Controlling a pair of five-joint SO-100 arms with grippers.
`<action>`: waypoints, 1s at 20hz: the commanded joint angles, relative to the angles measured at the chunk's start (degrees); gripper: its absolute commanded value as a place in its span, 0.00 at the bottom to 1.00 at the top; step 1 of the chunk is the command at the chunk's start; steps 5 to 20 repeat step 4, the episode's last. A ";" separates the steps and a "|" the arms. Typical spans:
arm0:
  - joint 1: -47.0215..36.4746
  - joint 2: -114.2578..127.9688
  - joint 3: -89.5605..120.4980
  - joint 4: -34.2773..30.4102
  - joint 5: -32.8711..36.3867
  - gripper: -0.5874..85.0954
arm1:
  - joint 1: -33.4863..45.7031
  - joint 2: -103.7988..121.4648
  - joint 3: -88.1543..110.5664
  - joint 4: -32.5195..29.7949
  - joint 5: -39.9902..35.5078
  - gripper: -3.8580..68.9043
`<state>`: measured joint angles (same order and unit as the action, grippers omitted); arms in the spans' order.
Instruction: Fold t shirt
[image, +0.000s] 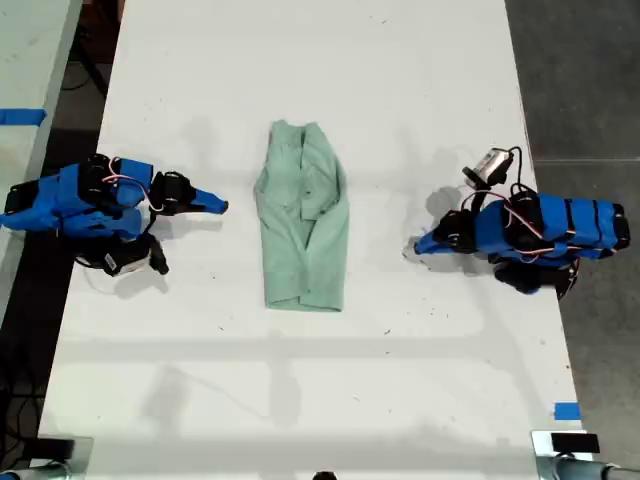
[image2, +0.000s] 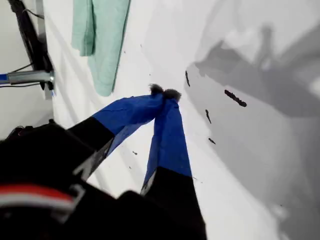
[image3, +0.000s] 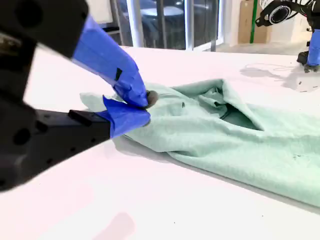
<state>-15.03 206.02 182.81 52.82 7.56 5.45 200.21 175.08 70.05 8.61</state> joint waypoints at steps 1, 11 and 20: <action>0.00 0.26 0.26 0.35 -0.97 0.00 | -0.18 0.97 3.16 0.62 1.05 0.04; 0.00 0.26 0.26 0.35 -0.97 0.00 | -0.18 0.97 3.16 0.62 1.41 0.04; 0.00 0.26 0.26 0.35 -0.97 0.00 | -0.18 0.97 3.16 0.62 1.41 0.04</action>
